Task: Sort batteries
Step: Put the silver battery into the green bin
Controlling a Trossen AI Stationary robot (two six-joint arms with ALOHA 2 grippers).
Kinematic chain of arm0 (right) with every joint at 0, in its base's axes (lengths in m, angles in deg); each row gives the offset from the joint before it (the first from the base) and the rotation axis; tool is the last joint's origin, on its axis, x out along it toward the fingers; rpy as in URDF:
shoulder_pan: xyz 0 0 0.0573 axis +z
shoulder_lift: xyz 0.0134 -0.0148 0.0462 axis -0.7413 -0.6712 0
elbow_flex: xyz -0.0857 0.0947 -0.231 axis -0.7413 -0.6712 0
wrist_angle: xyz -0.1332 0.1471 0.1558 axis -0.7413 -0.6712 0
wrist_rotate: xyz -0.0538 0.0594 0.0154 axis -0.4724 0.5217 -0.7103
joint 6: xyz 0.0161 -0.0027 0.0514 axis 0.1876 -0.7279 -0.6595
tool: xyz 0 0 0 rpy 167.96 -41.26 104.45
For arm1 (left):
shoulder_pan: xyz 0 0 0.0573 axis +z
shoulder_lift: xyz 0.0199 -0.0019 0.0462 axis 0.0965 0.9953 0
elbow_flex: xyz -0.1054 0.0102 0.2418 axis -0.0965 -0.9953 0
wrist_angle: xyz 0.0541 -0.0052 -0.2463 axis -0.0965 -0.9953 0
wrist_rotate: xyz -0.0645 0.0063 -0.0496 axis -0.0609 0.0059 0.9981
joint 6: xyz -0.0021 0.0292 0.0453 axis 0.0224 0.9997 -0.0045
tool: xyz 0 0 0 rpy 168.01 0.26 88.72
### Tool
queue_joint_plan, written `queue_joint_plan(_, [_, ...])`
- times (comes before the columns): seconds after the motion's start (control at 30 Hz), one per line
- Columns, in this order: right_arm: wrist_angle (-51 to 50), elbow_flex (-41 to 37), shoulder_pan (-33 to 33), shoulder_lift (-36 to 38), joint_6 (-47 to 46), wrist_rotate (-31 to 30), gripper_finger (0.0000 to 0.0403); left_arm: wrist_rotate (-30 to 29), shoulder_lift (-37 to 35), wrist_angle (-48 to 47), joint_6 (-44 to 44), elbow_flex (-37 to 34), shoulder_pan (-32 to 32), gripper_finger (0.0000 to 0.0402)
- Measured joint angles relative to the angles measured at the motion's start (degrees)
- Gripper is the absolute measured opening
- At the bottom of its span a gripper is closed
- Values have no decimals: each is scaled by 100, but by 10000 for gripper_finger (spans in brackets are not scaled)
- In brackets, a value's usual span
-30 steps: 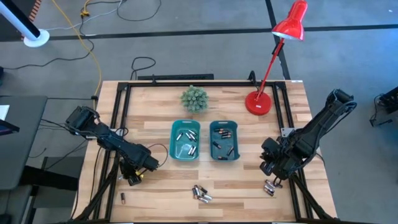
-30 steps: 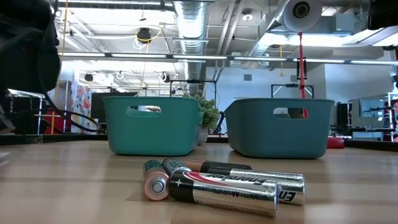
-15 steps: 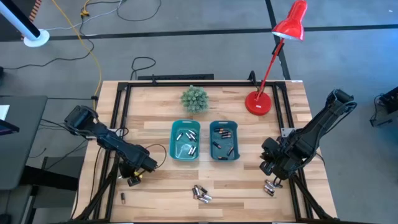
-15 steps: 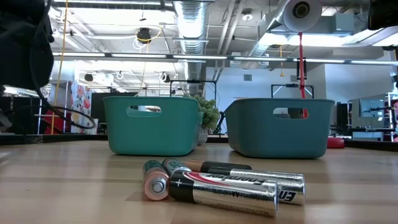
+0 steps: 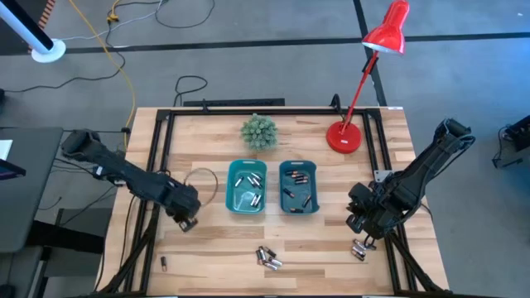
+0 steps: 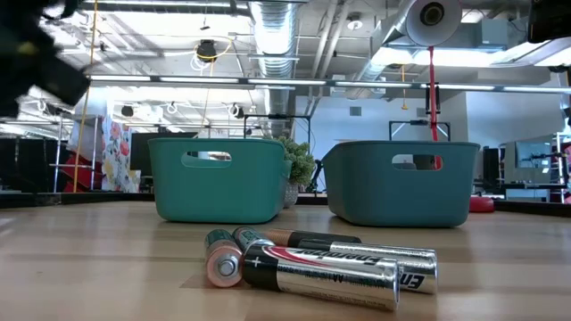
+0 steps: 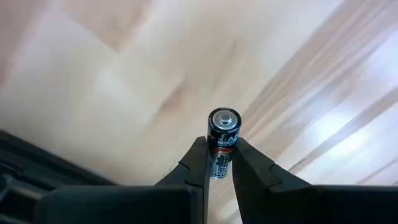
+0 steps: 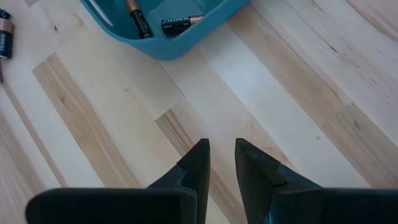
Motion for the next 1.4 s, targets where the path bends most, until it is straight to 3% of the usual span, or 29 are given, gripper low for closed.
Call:
queue_joint_plan(0.2, [4,-1,0,0,-6,0,93,-1663,-957,201,227,397,577,38])
queue_joint_plan(0.3, [9,-1,0,0,-46,0,93,-1992,-976,440,929,676,1134,38])
queue_joint_plan(0.43, [15,0,-44,0,-46,0,93,-1993,-422,968,2225,1152,1986,38])
queue_joint_plan(0.57, [19,0,-219,0,-48,0,93,-1600,617,1182,3664,1921,2618,38])
queue_joint_plan(0.8, [44,0,-620,0,-5,0,93,-1089,2576,1152,5394,3005,2926,38])
queue_joint_plan(1.07, [66,0,-767,0,-4,0,93,-1004,3877,1280,5606,3110,2864,38])
queue_joint_plan(1.3, [61,0,-767,0,-2,0,93,-1004,4007,1763,5542,3112,2860,38])
queue_joint_plan(1.4, [52,0,-767,0,-2,0,93,-1014,4009,1731,5509,3112,2871,66])
